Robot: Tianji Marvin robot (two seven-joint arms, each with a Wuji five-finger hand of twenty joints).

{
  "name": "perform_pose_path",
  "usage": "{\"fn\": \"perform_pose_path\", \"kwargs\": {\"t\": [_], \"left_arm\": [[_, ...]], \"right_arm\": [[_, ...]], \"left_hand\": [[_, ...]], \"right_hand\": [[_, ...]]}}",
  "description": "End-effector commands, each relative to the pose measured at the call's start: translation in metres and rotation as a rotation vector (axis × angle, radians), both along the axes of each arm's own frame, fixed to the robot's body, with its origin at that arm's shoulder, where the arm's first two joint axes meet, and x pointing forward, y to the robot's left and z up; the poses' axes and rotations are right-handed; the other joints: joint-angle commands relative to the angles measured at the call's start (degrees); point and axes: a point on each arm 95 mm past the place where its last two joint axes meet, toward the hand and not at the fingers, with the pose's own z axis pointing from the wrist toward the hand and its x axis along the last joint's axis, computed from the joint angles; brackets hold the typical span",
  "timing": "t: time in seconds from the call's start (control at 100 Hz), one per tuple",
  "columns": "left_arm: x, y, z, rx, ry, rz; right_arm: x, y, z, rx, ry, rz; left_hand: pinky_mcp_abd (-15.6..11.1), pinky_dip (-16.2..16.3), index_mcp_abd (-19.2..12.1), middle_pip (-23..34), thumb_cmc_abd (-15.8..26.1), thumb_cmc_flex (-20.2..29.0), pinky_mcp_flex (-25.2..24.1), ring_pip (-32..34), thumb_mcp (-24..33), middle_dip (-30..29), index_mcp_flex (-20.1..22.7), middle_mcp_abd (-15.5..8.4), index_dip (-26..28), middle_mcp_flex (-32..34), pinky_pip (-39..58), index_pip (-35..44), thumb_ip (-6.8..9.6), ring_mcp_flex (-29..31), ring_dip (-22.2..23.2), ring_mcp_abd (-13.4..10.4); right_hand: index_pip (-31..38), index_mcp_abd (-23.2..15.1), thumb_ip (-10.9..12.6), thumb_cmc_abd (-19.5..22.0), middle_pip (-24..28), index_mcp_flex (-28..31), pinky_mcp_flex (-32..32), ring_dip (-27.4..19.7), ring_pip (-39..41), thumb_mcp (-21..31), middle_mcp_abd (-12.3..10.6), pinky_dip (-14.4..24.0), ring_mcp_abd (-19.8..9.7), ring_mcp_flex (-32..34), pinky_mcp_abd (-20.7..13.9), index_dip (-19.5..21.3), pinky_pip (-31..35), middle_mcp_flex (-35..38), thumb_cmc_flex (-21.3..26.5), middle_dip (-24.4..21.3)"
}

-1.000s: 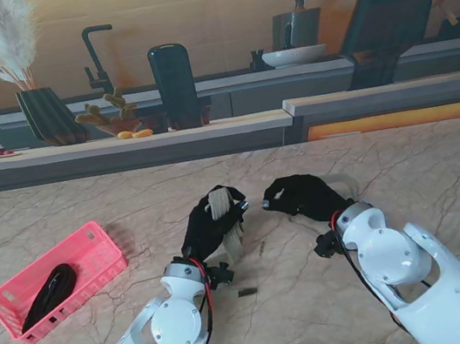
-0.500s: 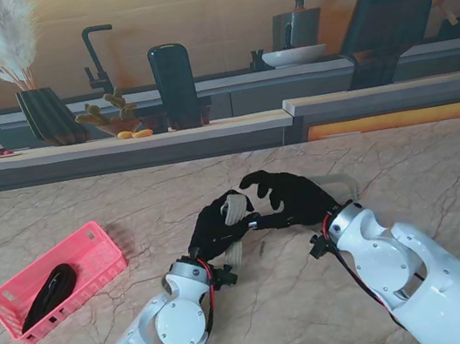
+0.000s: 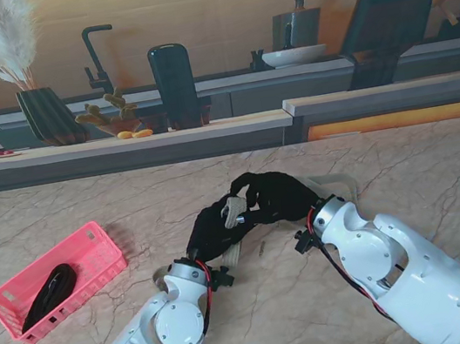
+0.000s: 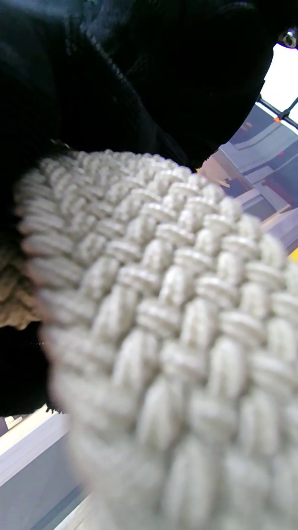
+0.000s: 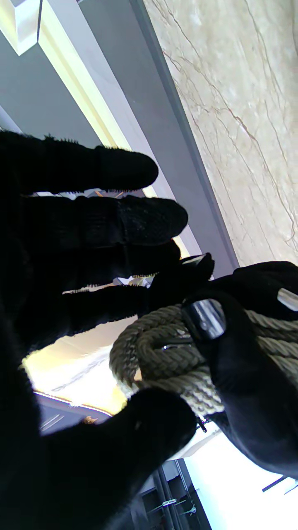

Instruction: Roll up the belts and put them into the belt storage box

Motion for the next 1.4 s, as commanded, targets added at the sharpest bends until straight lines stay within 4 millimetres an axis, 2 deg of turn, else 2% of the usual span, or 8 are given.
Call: {"fn": "perform_pose_path", "kwargs": {"t": [0.0,0.14,0.37,0.59,0.8,1.22,1.31,1.39], "left_arm": [[0.0,-0.006,0.005,-0.011,-0.011,-0.01],[0.0,-0.005,0.005,-0.005,-0.008,-0.011],[0.0,-0.005,0.004,0.018,0.027,0.0],[0.002,-0.002,0.0,0.037,0.093,-0.009],[0.0,0.002,0.0,0.001,0.14,-0.021],[-0.003,-0.004,-0.001,-0.065,0.176,-0.081],[-0.004,-0.005,0.0,-0.09,0.192,-0.096],[-0.005,-0.007,0.0,-0.111,0.204,-0.103]], "right_arm": [[-0.004,0.013,-0.008,-0.014,0.015,0.033],[-0.002,0.018,-0.011,-0.033,0.012,0.053],[0.001,0.026,-0.009,-0.056,-0.073,0.065],[-0.002,0.022,0.007,-0.063,-0.143,0.071],[-0.004,0.014,0.019,-0.097,-0.197,0.079],[-0.003,0.008,0.031,-0.084,-0.24,0.045],[-0.002,0.008,0.032,-0.08,-0.253,0.036],[-0.001,0.008,0.034,-0.076,-0.26,0.026]], "left_hand": [[0.3,-0.3,-3.5,5.0,0.1,3.3,-0.4,5.5,1.0,3.7,-0.7,-5.7,0.8,-0.3,1.3,2.0,-1.96,4.0,3.9,-5.5],[0.5,-0.2,-3.3,4.8,0.1,3.6,-0.3,5.2,0.6,3.7,-0.6,-5.5,0.8,-0.3,1.1,1.9,-1.97,4.1,4.1,-5.5],[1.3,0.9,-1.4,1.0,-0.2,3.3,-3.9,-0.6,-2.4,2.5,-1.8,-2.9,-0.6,-3.4,-1.8,-3.1,-1.74,1.7,5.0,-2.4],[2.2,1.7,2.9,-24.0,4.9,-9.3,-24.7,-23.1,-5.4,-8.7,-10.1,4.4,-1.7,-24.4,-21.0,-28.6,1.7,-22.2,4.2,4.9],[2.3,0.0,1.1,-39.2,4.1,-11.8,-33.6,-43.1,-7.5,-19.0,-16.3,5.6,-5.6,-39.5,-30.0,-38.7,2.19,-39.6,-2.3,4.2],[-2.1,-0.3,-2.2,-36.9,7.1,-3.1,-27.4,-46.4,-1.5,-21.4,-8.5,3.4,-1.4,-26.1,-31.2,-30.6,2.11,-31.0,-7.3,-0.8],[-3.1,-0.5,-4.9,-34.0,6.1,5.7,-24.6,-42.0,-3.8,-21.0,-5.1,2.9,0.6,-20.6,-28.6,-24.8,-1.25,-26.0,-6.5,-0.8],[-3.3,0.2,-6.2,-32.2,7.7,12.5,-21.7,-35.4,-6.0,-14.0,-1.9,3.0,-0.8,-13.4,-24.1,-17.1,-1.06,-21.1,-4.4,-0.2]], "right_hand": [[8.5,-13.0,-2.3,0.0,0.6,7.9,0.4,0.7,1.5,3.0,-1.3,-0.2,-0.2,1.7,0.8,-0.7,1.7,1.8,2.0,-0.2],[9.8,-13.5,-2.7,-1.8,1.1,8.5,0.4,0.9,2.0,2.4,-1.4,-0.2,-0.3,2.0,1.0,-1.3,1.9,2.2,2.9,0.0],[25.9,-21.9,-7.1,-1.4,-1.2,20.4,3.2,-0.5,2.3,5.1,-4.4,-1.9,-0.5,7.7,1.0,-13.1,3.9,16.9,14.2,-4.5],[26.4,-22.4,-7.3,-0.8,-2.1,19.4,2.4,-1.8,-0.6,5.8,-5.4,-2.6,-1.3,6.4,0.6,-12.1,3.4,16.4,14.3,-4.2],[26.6,-22.3,-7.3,1.3,-2.2,17.6,1.6,-2.6,-2.4,5.0,-5.7,-3.2,-1.9,5.4,0.7,-9.8,2.5,15.0,14.8,-3.3],[26.9,-21.6,-7.0,3.4,-1.0,15.6,0.9,-2.3,-2.4,3.8,-5.5,-3.2,-2.0,3.8,0.6,-7.5,2.0,12.8,15.6,-1.9],[27.0,-21.7,-7.0,3.8,-0.7,15.1,0.7,-2.3,-2.3,3.5,-5.6,-3.1,-2.1,3.5,0.5,-7.2,2.0,12.4,15.6,-1.8],[26.9,-21.8,-7.0,4.1,-0.5,14.9,0.7,-2.2,-2.1,3.1,-5.7,-3.1,-2.3,3.4,0.4,-7.1,2.0,12.2,15.6,-1.8]]}}
